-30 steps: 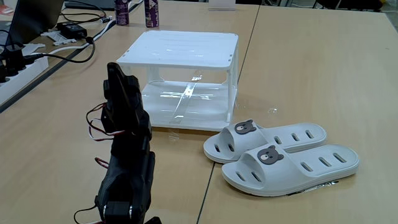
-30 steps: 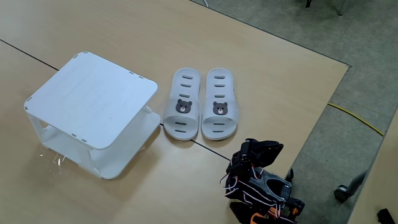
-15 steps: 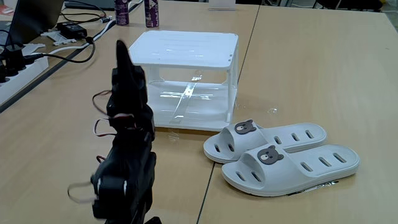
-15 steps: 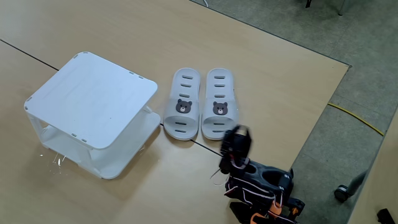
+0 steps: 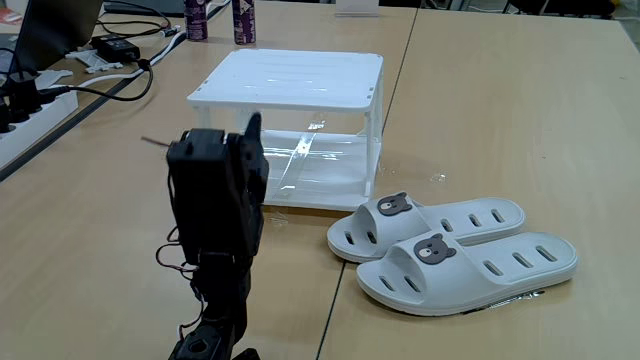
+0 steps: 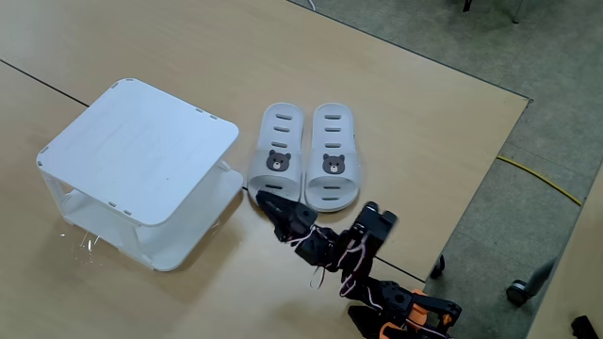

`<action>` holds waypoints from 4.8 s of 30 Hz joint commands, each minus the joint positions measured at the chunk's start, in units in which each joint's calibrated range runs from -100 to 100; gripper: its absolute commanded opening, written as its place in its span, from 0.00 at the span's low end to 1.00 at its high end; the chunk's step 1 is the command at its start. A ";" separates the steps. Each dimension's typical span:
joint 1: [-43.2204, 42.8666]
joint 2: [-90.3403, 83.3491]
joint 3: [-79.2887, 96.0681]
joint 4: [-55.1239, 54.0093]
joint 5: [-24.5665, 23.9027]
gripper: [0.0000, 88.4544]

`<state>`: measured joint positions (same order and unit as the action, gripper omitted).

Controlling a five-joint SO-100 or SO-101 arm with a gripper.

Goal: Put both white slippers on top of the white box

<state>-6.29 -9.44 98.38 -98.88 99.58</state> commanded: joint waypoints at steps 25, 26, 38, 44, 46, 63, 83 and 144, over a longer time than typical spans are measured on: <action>22.49 40.70 -8.31 0.09 0.42 0.01; 23.97 40.70 -8.31 0.09 0.42 0.01; 24.63 40.20 -16.15 -0.08 0.42 0.22; 23.97 40.79 -28.60 0.18 0.42 0.23; 23.97 40.87 -30.14 1.65 0.42 0.23; 25.86 59.30 -66.49 11.14 0.42 0.23; 31.54 59.04 -80.75 25.72 0.42 0.02; -11.47 -12.14 -80.30 91.81 0.42 0.01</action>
<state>-17.90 -20.91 20.75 -6.70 99.58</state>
